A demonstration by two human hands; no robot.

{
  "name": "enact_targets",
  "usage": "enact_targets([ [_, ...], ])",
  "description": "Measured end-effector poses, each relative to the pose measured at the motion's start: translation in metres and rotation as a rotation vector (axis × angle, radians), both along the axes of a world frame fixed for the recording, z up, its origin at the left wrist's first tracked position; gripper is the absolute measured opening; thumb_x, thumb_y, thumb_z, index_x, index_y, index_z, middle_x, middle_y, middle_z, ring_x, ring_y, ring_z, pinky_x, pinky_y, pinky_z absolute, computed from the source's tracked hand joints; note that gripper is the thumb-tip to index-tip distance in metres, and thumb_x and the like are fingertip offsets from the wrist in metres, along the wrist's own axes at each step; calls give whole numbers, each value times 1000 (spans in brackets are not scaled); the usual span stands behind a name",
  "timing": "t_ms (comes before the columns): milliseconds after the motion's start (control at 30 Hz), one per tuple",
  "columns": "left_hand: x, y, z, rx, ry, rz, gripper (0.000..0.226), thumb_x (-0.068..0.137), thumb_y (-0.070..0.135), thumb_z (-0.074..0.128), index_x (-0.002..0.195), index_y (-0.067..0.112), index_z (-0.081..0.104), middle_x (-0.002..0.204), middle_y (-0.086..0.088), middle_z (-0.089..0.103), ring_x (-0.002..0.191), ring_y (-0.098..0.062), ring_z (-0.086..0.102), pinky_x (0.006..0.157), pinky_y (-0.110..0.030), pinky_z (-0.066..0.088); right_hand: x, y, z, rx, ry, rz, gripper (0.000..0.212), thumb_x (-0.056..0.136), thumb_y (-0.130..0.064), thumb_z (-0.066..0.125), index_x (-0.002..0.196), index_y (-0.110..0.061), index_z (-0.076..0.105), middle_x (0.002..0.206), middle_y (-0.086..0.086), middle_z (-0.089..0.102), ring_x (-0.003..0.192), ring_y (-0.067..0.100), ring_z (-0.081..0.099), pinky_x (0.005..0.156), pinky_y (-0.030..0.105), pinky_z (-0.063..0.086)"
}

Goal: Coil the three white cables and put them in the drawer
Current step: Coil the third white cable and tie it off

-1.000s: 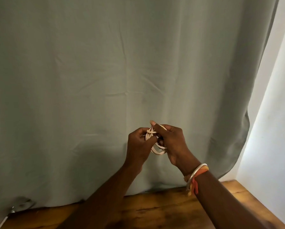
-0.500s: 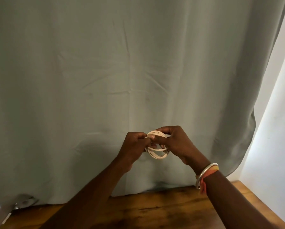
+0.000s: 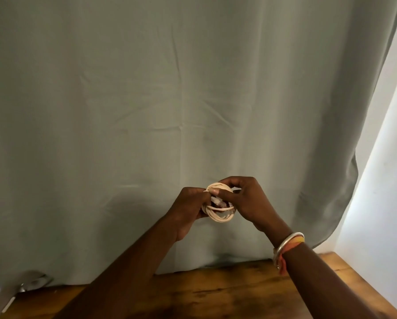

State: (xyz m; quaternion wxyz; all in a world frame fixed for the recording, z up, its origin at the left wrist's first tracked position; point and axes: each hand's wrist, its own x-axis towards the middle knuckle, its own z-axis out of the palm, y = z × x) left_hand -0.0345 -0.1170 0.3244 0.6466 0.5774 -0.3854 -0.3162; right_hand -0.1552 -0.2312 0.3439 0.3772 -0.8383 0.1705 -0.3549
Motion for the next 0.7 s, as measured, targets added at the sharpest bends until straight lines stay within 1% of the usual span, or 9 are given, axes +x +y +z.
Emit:
enact_targets([
  [100, -2, -1, 1, 15, 140, -78, 23, 89, 2, 48, 95, 1, 70, 92, -17, 70, 90, -28, 66, 88, -40, 53, -1, 0, 0, 41, -7, 12, 22, 82, -34, 77, 95, -17, 78, 86, -4, 77, 80, 13, 73, 80, 35, 61],
  [167, -3, 1, 2, 20, 202, -177, 18, 87, -1, 54, 93, 4, 70, 92, -14, 70, 93, -27, 65, 91, -41, 51, -4, 0, 1, 81, -21, 27, 21, 82, -33, 77, 94, -17, 78, 85, -3, 77, 79, 13, 73, 79, 33, 60],
  [267, -2, 2, -1, 15, 113, -253, 28, 84, 7, 68, 112, 7, 68, 111, -14, 70, 108, -28, 65, 98, -43, 50, -6, 3, 0, 113, -35, 45, 19, 83, -31, 77, 95, -16, 78, 87, -4, 77, 82, 13, 73, 78, 29, 60],
  [333, -6, 0, -3, -9, 17, -155, 31, 84, 8, 70, 115, 7, 67, 112, -14, 71, 108, -30, 66, 94, -42, 55, -6, 6, 0, 152, -44, 47, 19, 82, -31, 77, 94, -16, 77, 87, -3, 78, 82, 14, 74, 77, 27, 60],
  [433, -11, -3, -7, -53, -375, 142, 27, 79, 18, 78, 103, 15, 65, 97, -4, 72, 90, -25, 70, 81, -32, 59, -7, 6, 0, 225, -85, 36, 18, 82, -30, 78, 93, -15, 77, 85, -1, 78, 80, 15, 74, 75, 28, 60],
  [500, -14, -3, -11, -133, -560, 387, 42, 72, 24, 84, 106, 20, 60, 94, 6, 66, 80, -12, 67, 70, -21, 57, -7, 8, -1, 254, -125, -5, 19, 81, -30, 79, 92, -14, 77, 82, -1, 78, 76, 14, 74, 68, 25, 59],
  [567, -14, -2, -16, -250, -764, 541, 51, 70, 27, 85, 112, 21, 57, 98, 9, 59, 81, -7, 61, 65, -14, 52, -5, 12, -3, 289, -151, -41, 20, 81, -30, 79, 92, -13, 77, 81, 0, 77, 73, 14, 74, 63, 22, 56],
  [667, -13, -4, -28, -423, -1358, 689, 22, 83, 25, 71, 101, 16, 63, 101, -1, 63, 88, -13, 57, 67, -19, 53, -2, 15, -5, 294, -148, -87, 18, 84, -27, 76, 95, -14, 76, 84, 1, 77, 74, 16, 73, 61, 21, 56],
  [700, -11, -4, -31, -465, -1486, 707, 16, 86, 26, 64, 96, 14, 67, 99, -4, 67, 87, -16, 59, 66, -23, 54, -2, 16, -5, 293, -143, -100, 18, 84, -28, 76, 96, -14, 76, 84, 1, 76, 72, 15, 73, 59, 20, 55],
])
